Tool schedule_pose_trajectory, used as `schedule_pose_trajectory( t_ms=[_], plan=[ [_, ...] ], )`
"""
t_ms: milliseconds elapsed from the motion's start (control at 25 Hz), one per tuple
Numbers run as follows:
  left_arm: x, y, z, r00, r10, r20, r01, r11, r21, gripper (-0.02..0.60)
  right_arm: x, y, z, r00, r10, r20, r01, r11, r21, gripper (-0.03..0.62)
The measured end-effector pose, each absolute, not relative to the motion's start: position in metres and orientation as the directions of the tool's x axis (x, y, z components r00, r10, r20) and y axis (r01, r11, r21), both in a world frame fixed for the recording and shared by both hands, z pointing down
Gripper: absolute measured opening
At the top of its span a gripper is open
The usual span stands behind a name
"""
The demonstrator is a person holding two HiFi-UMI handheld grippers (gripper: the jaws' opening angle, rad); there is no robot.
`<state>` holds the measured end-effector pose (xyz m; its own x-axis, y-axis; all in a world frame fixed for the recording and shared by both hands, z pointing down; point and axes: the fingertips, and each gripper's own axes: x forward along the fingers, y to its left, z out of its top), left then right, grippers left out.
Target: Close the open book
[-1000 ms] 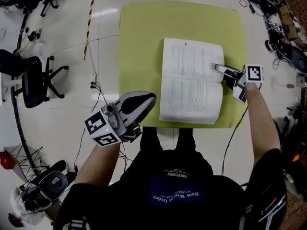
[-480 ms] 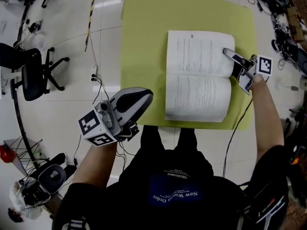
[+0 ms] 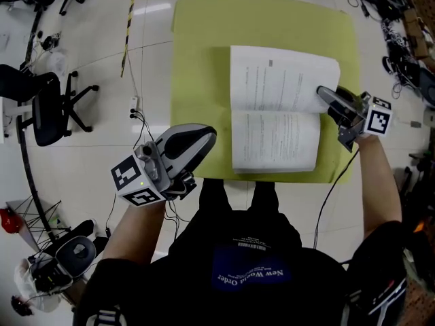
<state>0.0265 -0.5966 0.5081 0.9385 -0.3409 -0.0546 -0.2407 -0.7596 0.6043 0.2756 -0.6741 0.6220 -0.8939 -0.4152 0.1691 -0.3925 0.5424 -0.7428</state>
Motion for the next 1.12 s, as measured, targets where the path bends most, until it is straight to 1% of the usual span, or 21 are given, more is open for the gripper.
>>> schedule_pose_trajectory(
  t_ms=[320,440,600,760,880,1000,1120],
  plan=[
    [0.035,-0.594,0.499,0.939,-0.335,-0.075,-0.224,-0.765,0.604,0.005,0.271,-0.634,0.609,-0.894,-0.393,0.217,-0.441,0.677,-0.589,0.057],
    [0.037,-0.591,0.495,0.939,-0.333,-0.084,-0.218,-0.767,0.604,0.005,0.266,-0.614,0.608,-0.897,-0.346,0.276,-0.441,0.742,-0.504,0.061],
    [0.04,-0.588,0.492,0.939,-0.329,-0.096,-0.207,-0.767,0.607,0.005,0.259,-0.586,0.612,-0.881,-0.264,0.392,-0.415,0.831,-0.372,0.069],
    [0.044,-0.582,0.491,0.941,-0.321,-0.102,-0.197,-0.769,0.608,0.005,0.251,-0.553,0.625,-0.829,-0.166,0.534,-0.339,0.909,-0.242,0.087],
    [0.041,-0.579,0.491,0.943,-0.315,-0.106,-0.189,-0.77,0.609,0.005,0.244,-0.526,0.641,-0.737,-0.091,0.67,-0.263,0.952,-0.159,0.108],
    [0.035,-0.577,0.493,0.943,-0.314,-0.11,-0.185,-0.769,0.612,0.005,0.233,-0.509,0.659,-0.648,-0.052,0.76,-0.201,0.974,-0.105,0.152],
    [0.035,-0.575,0.495,0.943,-0.313,-0.109,-0.184,-0.767,0.615,0.005,0.232,-0.496,0.684,-0.541,-0.046,0.84,-0.084,0.996,0.001,0.192]
  ],
)
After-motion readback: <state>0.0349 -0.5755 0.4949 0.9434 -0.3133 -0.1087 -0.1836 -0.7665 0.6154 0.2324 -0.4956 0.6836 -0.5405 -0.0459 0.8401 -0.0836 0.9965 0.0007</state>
